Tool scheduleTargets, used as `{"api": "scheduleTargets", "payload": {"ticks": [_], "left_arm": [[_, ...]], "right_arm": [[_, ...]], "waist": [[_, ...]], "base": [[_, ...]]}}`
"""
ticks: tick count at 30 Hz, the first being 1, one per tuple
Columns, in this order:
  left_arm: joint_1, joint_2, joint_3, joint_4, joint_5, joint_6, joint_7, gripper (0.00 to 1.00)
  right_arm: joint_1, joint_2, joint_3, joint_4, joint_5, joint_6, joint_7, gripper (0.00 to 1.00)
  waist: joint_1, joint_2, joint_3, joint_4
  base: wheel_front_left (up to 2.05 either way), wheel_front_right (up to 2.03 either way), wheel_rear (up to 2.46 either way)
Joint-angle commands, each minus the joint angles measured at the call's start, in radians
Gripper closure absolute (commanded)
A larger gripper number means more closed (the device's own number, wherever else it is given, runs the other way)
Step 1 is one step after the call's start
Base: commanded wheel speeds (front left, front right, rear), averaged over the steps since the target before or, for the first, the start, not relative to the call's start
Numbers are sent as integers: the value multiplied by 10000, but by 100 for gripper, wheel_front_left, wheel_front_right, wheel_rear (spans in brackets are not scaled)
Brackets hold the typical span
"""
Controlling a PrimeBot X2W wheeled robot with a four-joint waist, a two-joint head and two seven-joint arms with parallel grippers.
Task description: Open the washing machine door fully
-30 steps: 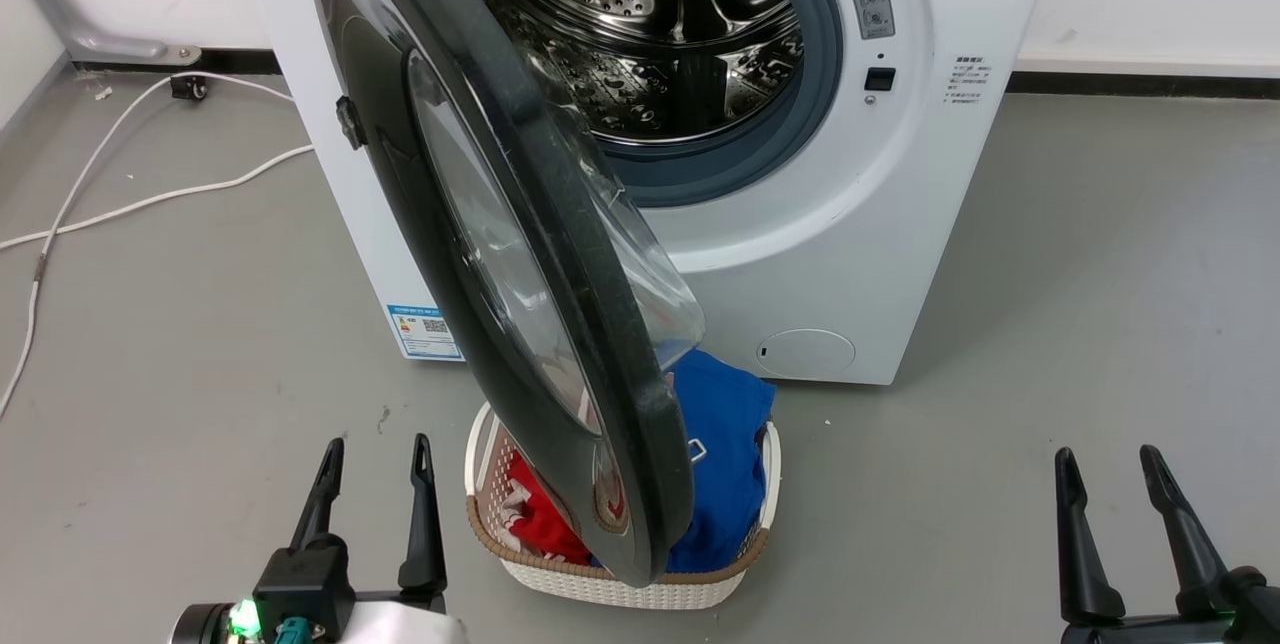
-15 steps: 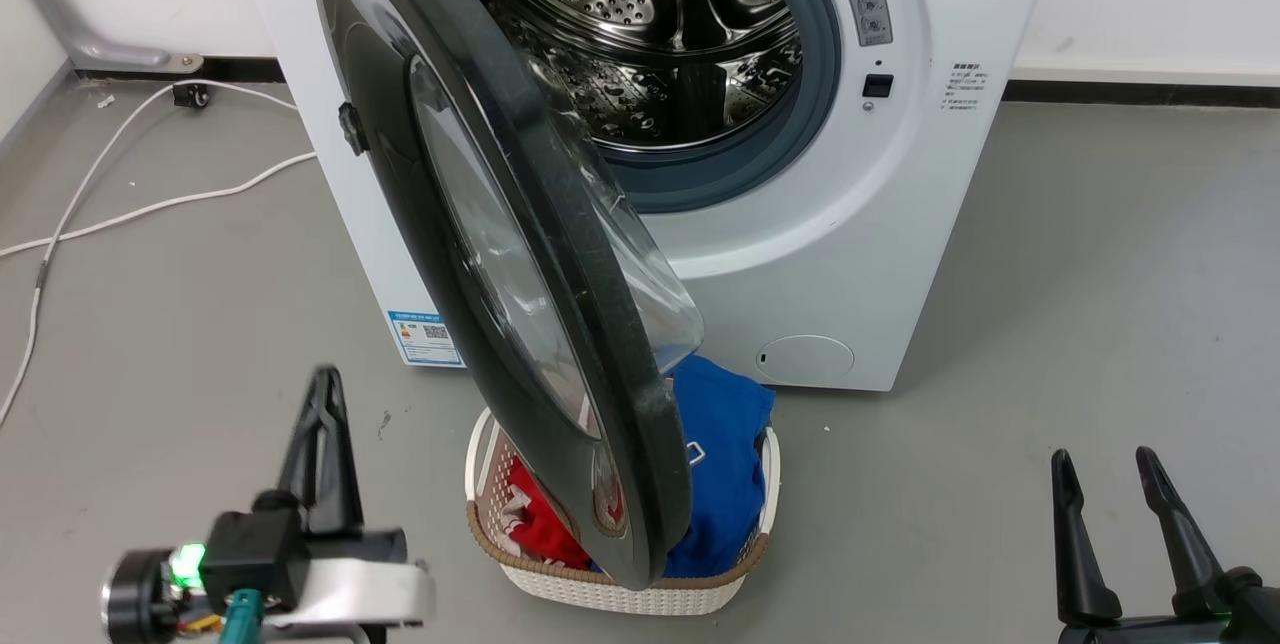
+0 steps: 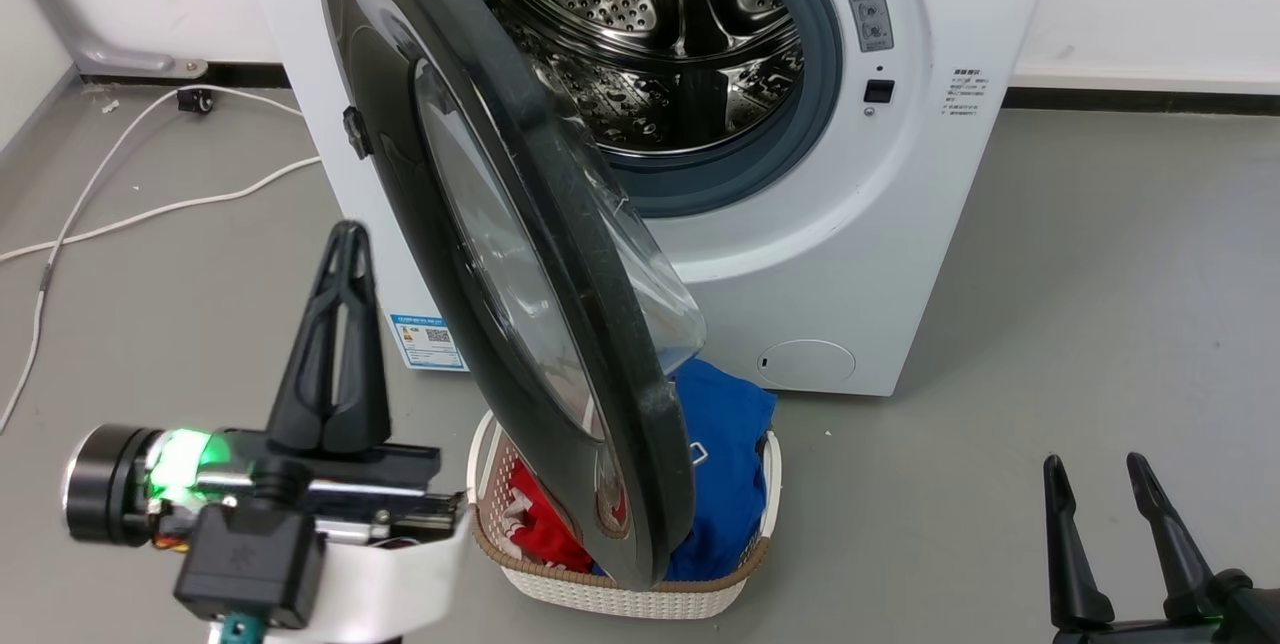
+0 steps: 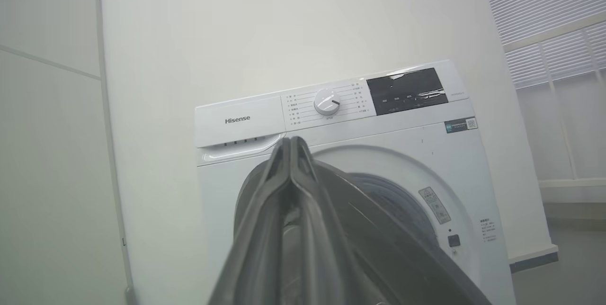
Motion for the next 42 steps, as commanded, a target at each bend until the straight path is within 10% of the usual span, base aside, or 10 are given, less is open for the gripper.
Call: {"api": "scheduleTargets", "payload": {"ticks": [1,23,42], "left_arm": [[-237,63,-241,-235,102,-107,-24,100],[-911,-69,-4809,359,253,-1239,-24,100],[-334,62,-5665,2916,-433,-970,-24,100]], "right_arm": [[48,25,2,28,51,1,-18,0],[6,24,43,300,145,0,-18,0],[-326,24,111,566,28,1,-18,0]], "waist": [[0,-1,2,-4],[0,-1,74,-206],[0,-1,521,-320]], "base": [[0,0,0],[0,0,0],[0,0,0]]}}
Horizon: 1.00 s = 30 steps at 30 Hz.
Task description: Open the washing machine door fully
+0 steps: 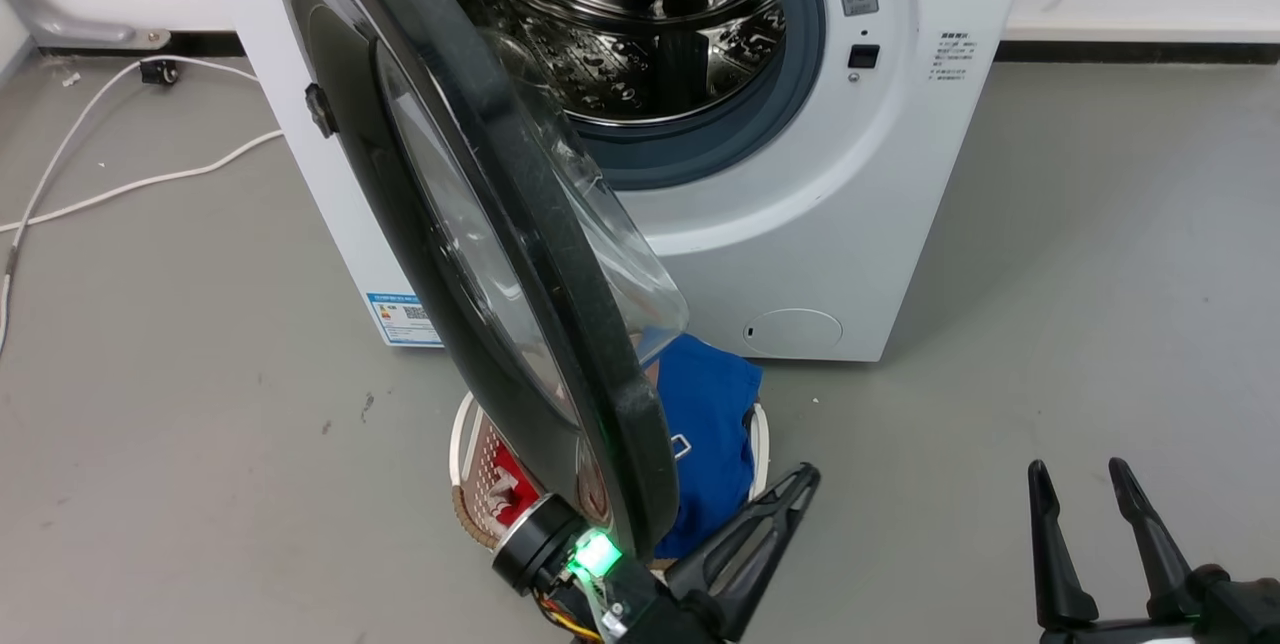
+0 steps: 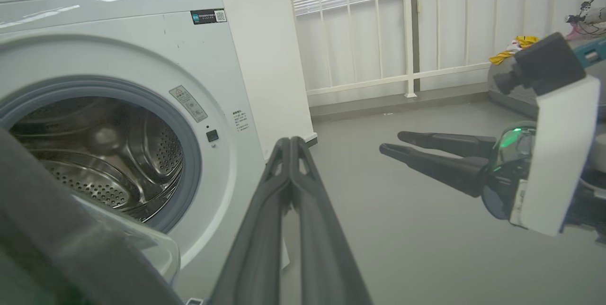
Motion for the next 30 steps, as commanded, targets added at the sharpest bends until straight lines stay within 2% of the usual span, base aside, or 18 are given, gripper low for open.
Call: {"api": "scheduleTargets", "payload": {"ticks": [1,15,30], "left_arm": [[26,-7,117,270,-107,118,-24,100],[-53,-127,826,1665,-469,413,-24,100],[659,74,2065,1280,-576,1044,-13,100]], "right_arm": [[-193,24,16,50,-3,0,-18,0],[-429,24,40,365,-86,0,-18,0],[-109,25,95,550,71,0,-18,0]], "waist": [[-1,0,92,-34],[-1,0,432,-48],[-1,0,198,495]], "base": [[0,0,0],[0,0,0],[0,0,0]]}}
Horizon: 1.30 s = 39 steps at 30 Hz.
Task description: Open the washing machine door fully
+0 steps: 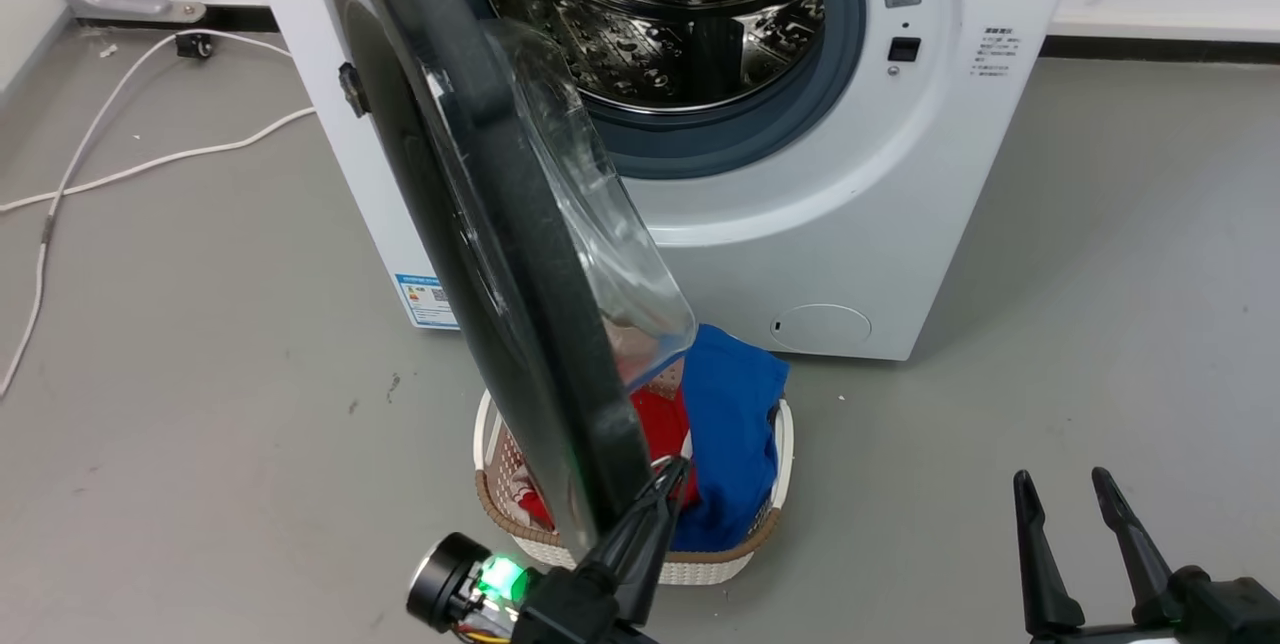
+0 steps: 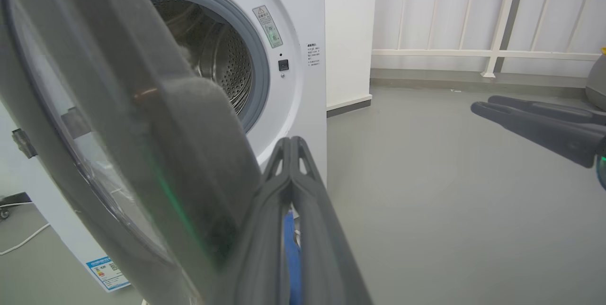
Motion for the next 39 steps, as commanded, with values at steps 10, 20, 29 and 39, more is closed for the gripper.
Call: {"api": "scheduleTargets", "payload": {"ticks": [10,20,29,39], "left_arm": [[606,421,1187,-332,-31,559,21,100],[1107,633,2215,-608,-136,897,13,100],[1482,868,3431,-792,-254,1163,10,100],[1367,1029,4831,-551,-428,1171,10,100]], "right_arm": [[334,23,19,68,140,0,-18,0],[415,23,-49,134,173,0,-18,0],[491,23,-82,137,118,1,-18,0],[339,23,-112,105,44,1,-18,0]], "waist": [[0,0,-192,452],[0,0,-233,907],[0,0,-180,1194],[0,0,-23,1262]], "base": [[0,0,0],[0,0,0],[0,0,0],[0,0,0]]}}
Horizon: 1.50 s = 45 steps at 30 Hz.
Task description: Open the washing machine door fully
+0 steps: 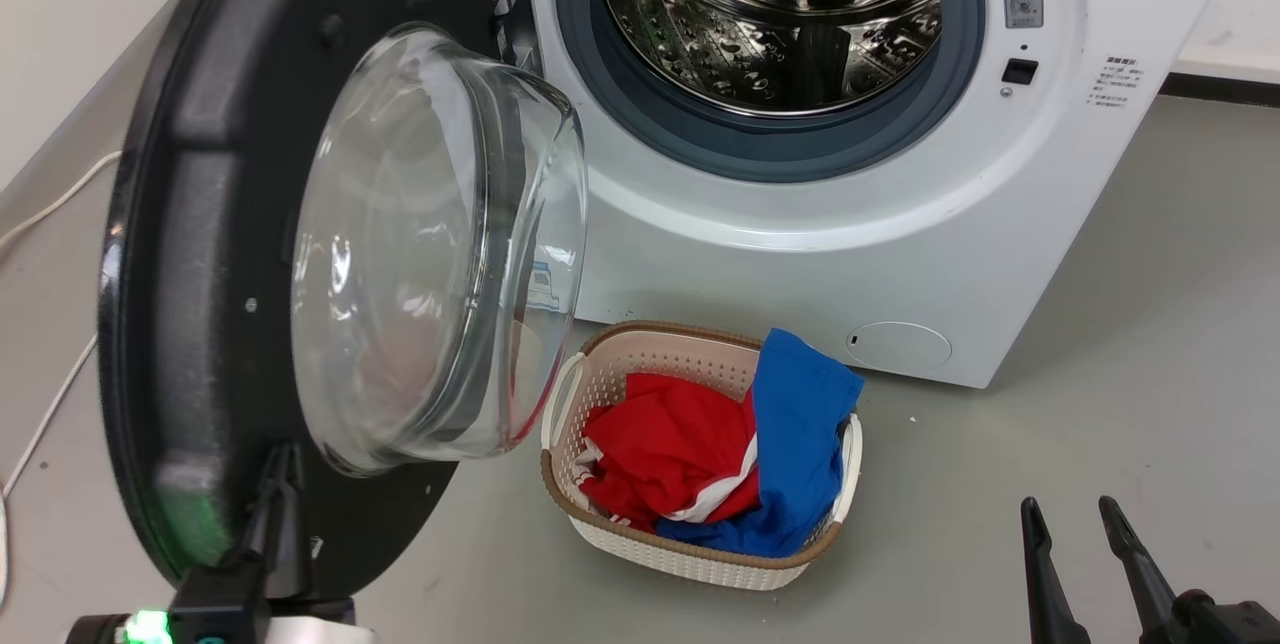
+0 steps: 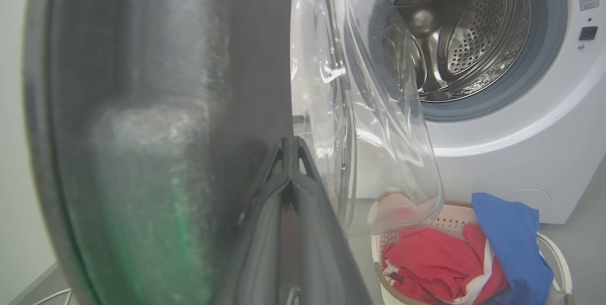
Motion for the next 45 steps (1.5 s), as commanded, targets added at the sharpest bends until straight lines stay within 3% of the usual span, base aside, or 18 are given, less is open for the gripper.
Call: {"api": "scheduleTargets", "payload": {"ticks": [1,12,21,45], "left_arm": [[-108,59,289,123,-55,33,23,100],[-816,196,1723,557,-83,102,22,100],[-1350,472,2968,1355,-366,-109,23,100],[-3265,1449,4807,3864,-615,-728,24,100]], "right_arm": [[-53,21,-8,-32,-6,1,-18,0],[-294,21,-53,-32,-157,1,-18,0],[-474,21,-113,-24,-225,0,-18,0],[-943,22,-168,-91,-485,1,-18,0]], "waist": [[0,0,37,5],[0,0,393,-60],[0,0,680,-235],[0,0,1385,-621]], "base": [[0,0,0],[0,0,0],[0,0,0],[0,0,0]]}}
